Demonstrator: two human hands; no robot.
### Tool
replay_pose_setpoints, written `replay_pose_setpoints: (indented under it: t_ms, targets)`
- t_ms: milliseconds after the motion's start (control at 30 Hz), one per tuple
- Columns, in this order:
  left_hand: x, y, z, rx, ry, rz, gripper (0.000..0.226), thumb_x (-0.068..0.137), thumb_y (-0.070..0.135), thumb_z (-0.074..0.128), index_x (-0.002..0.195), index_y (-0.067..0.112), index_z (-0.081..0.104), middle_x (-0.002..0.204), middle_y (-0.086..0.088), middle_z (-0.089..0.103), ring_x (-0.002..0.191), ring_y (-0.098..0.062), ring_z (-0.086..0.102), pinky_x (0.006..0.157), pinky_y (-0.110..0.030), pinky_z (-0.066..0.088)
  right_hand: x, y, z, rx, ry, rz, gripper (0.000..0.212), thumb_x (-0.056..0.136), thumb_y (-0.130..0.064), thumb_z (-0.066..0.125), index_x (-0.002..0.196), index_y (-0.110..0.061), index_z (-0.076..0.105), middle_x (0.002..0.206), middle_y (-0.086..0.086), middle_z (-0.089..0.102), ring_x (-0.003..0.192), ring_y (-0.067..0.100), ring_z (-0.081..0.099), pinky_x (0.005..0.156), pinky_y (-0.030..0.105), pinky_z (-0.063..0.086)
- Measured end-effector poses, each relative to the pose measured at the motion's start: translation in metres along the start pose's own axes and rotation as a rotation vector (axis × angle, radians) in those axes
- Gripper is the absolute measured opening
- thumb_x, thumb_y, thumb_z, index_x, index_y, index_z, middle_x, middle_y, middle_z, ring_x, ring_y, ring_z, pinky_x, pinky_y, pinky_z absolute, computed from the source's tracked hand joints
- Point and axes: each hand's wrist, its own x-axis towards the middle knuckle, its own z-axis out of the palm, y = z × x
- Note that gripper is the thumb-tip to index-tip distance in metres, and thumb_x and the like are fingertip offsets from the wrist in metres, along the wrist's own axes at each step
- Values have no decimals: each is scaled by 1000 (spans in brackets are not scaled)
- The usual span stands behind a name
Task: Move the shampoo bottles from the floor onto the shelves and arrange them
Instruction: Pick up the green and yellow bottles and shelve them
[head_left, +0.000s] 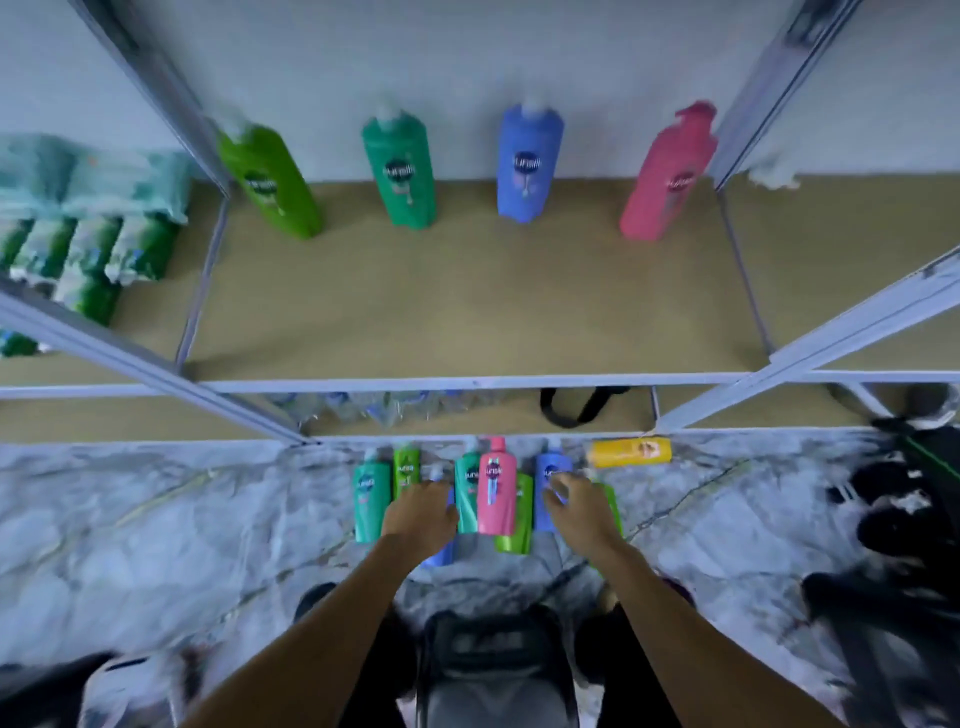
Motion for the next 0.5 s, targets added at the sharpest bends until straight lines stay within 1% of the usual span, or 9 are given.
replay_pose_setpoints:
  t_ms: [67, 133, 167, 233, 267, 333, 367, 433, 500]
  targets:
    - [27, -16, 42, -35, -26, -29, 37, 90, 29, 48, 123, 14, 57, 121, -14, 63, 110, -36, 59, 86, -39, 51, 18, 27, 32, -27, -65, 37, 25, 91, -20, 59, 105, 0, 65, 106, 18, 69, 100, 31, 65, 84, 38, 51]
    - [54, -29, 83, -69, -38, -37, 37, 90, 28, 48, 122, 11, 57, 121, -15, 63, 109, -36, 59, 85, -38, 51, 35, 53, 61, -71, -112, 59, 15, 91, -22, 59, 85, -9, 62, 95, 14, 68, 92, 29, 64, 74, 32, 46]
    - [67, -35, 104, -81, -45, -40, 37, 91, 28, 49, 122, 10, 58, 121, -16, 62, 109, -36, 59, 84, -38, 50, 44, 67, 75, -91, -135, 73, 15, 90, -22, 58, 82, -9, 61, 92, 13, 66, 90, 28, 63, 71, 31, 44]
    - [92, -45, 140, -89, -50, -33, 34, 91, 26, 48, 116, 7, 59, 119, -17, 62, 107, -37, 59, 82, -38, 48, 61, 91, 101, -102, -146, 97, 20, 91, -21, 56, 87, -3, 64, 93, 15, 67, 92, 30, 63, 66, 30, 38]
    - [103, -49, 156, -94, -58, -34, 32, 90, 25, 48, 113, 6, 59, 118, -17, 63, 106, -37, 59, 81, -37, 47, 69, 102, 114, -101, -146, 110, 22, 91, -21, 55, 83, -2, 62, 91, 17, 66, 93, 32, 63, 64, 30, 35]
    - [121, -58, 185, -121, -62, -37, 30, 90, 24, 48, 110, 4, 60, 117, -17, 63, 107, -36, 58, 80, -35, 45, 84, 124, 138, -109, -155, 124, 23, 91, -21, 55, 75, -5, 60, 90, 20, 67, 94, 33, 63, 64, 31, 35]
    - [128, -62, 197, -135, -55, -38, 31, 90, 24, 49, 109, 3, 61, 118, -17, 63, 108, -35, 57, 81, -34, 44, 89, 131, 148, -123, -163, 128, 23, 90, -23, 56, 79, -4, 64, 94, 20, 68, 96, 31, 64, 65, 30, 37]
    - [135, -70, 214, -177, -40, -59, 44, 83, 33, 47, 109, 0, 62, 117, -18, 64, 111, -34, 56, 85, -34, 43, 99, 141, 165, -149, -184, 134, 25, 89, -25, 59, 90, -3, 70, 97, 15, 71, 96, 26, 65, 65, 26, 38]
    - [141, -75, 226, -198, -50, -43, 57, 68, 39, 37, 99, 0, 66, 112, -19, 65, 109, -34, 58, 84, -34, 44, 106, 146, 178, -140, -204, 118, 21, 86, -25, 60, 88, -7, 72, 92, 10, 72, 93, 24, 66, 66, 26, 42]
